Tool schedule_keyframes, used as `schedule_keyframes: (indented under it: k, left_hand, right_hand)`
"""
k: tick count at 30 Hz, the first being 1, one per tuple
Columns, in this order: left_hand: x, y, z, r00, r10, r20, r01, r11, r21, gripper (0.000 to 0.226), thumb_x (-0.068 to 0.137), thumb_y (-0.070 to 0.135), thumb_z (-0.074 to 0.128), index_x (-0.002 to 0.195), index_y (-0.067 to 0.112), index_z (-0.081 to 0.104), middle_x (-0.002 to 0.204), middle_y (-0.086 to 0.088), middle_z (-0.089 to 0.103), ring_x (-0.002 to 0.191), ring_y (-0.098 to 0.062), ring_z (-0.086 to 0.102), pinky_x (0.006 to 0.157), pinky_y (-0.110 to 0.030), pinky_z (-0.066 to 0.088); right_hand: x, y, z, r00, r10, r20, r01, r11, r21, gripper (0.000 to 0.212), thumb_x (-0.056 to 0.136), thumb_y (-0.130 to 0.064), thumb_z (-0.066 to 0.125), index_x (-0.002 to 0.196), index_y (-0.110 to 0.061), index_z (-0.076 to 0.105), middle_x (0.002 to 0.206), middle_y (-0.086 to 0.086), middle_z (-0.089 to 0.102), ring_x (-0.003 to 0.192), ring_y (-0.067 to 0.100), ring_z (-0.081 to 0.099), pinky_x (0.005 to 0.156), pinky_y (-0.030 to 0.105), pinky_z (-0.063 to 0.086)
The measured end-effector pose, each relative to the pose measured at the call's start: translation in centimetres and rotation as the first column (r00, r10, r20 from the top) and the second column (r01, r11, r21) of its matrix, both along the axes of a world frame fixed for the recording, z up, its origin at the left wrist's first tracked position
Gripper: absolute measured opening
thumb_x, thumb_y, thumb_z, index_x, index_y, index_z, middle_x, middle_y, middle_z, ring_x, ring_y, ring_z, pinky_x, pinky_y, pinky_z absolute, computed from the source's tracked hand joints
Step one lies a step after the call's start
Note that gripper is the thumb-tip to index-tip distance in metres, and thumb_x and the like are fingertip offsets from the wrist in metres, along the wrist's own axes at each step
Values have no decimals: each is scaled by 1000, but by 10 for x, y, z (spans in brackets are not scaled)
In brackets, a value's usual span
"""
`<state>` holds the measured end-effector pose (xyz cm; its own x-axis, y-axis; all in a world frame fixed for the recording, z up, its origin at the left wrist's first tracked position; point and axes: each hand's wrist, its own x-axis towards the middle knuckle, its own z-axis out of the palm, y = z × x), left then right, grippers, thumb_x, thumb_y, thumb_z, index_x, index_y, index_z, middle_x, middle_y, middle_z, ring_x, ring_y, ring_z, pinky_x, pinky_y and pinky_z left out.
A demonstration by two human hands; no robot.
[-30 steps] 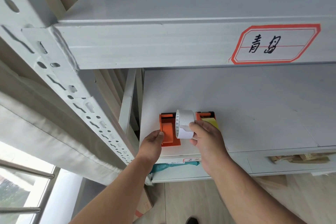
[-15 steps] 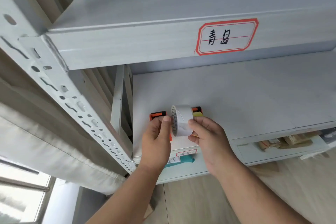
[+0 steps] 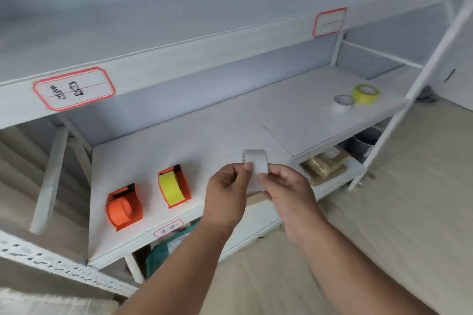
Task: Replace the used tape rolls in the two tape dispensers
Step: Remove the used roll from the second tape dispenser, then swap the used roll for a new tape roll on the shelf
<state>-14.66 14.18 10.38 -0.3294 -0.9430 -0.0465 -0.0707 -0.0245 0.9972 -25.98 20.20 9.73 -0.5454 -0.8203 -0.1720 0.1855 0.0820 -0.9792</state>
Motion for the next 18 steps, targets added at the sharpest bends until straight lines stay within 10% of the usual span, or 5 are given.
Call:
schedule_keyframes:
  k: [3,10,18]
  left_hand:
    - [-69,32,-1,991,-131,20,130,991,36,29,104,34,63,88,15,77,69,12,70,68,-8,64,70,-17,52]
    - [-181,70,-14,922,-381,69,379,925,40,23,94,25,61,94,6,74,93,-25,72,77,-19,60,77,-38,49]
    - [-276,106,-21,887,-447,118,447,894,29,18,98,24,60,88,20,74,90,-12,78,87,-35,71,85,-46,59]
  right_hand:
    - [-60,42,-1,994,-113,1,113,994,4,16,96,-10,71,98,-23,79,82,-13,81,77,-6,72,80,24,52]
    - [-153,103,-9,923,-380,65,378,925,48,13,95,-15,75,99,-27,79,87,-13,82,90,8,76,81,25,55]
    - [-240,141,-15,882,-469,46,463,881,97,20,94,-18,73,112,-24,80,103,-5,83,100,13,76,87,30,58]
